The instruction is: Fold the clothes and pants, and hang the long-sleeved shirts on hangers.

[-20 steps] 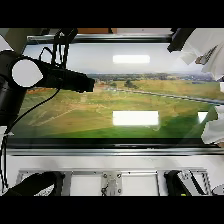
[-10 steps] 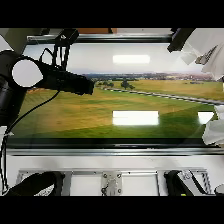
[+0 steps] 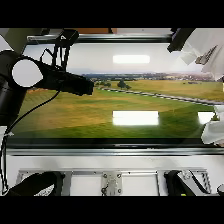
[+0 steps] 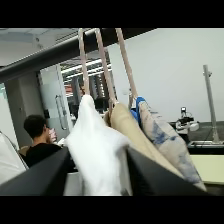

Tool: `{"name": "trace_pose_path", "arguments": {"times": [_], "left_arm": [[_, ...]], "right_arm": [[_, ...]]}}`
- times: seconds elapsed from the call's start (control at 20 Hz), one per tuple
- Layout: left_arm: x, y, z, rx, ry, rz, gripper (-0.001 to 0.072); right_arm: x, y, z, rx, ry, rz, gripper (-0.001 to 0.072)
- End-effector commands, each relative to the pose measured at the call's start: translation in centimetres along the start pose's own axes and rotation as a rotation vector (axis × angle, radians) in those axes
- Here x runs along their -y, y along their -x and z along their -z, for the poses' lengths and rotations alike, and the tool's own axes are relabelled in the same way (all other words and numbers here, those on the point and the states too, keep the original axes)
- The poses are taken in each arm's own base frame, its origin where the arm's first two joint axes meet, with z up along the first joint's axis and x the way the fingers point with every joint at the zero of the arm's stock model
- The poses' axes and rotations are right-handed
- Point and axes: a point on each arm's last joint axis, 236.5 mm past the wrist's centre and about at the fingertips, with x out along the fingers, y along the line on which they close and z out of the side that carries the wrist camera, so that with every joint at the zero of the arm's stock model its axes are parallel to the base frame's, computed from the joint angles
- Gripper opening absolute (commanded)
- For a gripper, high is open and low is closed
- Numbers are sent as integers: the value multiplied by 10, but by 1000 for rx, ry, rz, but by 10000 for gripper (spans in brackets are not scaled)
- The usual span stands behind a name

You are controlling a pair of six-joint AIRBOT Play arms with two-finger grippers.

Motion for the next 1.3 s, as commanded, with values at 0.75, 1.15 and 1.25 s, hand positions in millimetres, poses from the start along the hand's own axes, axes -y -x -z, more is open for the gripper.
{"name": "trace_pose_path", "arguments": {"times": [0.75, 1.15, 1.25], "left_arm": [[3, -1, -22, 105, 0, 14, 20], [9, -13, 12, 171, 112, 92, 20], [9, -15, 16, 165, 116, 95, 19]], "right_arm": [[-325, 171, 7, -47, -23, -1114, 473], [-435, 453, 144, -584, -124, -1774, 473], [-432, 504, 158, -666, -137, -1866, 472]]}}
